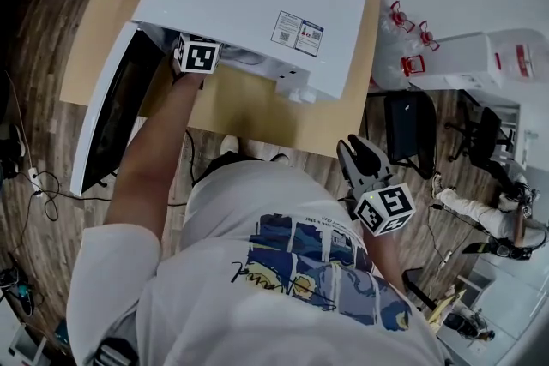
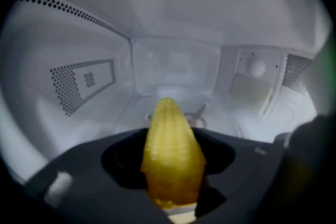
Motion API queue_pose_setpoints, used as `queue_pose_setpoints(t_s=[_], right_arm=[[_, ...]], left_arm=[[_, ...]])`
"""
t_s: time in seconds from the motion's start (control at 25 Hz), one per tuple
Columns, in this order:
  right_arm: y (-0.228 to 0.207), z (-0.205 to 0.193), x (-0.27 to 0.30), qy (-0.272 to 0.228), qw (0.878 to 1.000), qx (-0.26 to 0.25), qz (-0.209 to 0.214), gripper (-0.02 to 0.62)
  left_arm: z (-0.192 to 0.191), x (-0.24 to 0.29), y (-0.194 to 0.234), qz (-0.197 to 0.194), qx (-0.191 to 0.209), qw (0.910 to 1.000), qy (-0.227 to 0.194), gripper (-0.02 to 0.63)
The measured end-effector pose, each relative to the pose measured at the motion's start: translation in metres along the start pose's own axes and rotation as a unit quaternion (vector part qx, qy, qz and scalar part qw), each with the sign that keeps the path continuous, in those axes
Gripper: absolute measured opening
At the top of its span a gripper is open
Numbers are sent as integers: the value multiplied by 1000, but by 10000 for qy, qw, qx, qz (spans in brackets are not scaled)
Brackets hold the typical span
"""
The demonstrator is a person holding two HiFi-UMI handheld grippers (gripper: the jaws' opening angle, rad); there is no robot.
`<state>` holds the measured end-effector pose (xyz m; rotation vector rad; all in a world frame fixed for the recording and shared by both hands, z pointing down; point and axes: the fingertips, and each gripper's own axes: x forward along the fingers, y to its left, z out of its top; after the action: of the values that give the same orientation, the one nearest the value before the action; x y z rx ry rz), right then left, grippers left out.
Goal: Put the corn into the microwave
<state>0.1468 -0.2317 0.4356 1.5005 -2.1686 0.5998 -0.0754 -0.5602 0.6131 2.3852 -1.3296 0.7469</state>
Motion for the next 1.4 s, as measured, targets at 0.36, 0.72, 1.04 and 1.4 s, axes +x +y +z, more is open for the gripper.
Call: queue_pose_setpoints(t_s=[0.36, 0.72, 1.04, 1.4], right_arm=[[1, 1, 1, 17, 10000, -6, -2, 87], [5, -1, -2, 19, 10000, -13, 0, 88], [6, -11, -13, 27, 9999, 61, -76, 88], [13, -27, -24, 3, 10000, 80, 5, 89]], left_arm=[[-3, 1, -1, 45, 104, 9999, 93, 262], [-4, -1, 0, 128, 138, 9998, 59, 273], [-3, -17, 0, 138, 111, 9998, -64, 298], [-18, -47, -1, 257, -91, 9995, -189, 302]])
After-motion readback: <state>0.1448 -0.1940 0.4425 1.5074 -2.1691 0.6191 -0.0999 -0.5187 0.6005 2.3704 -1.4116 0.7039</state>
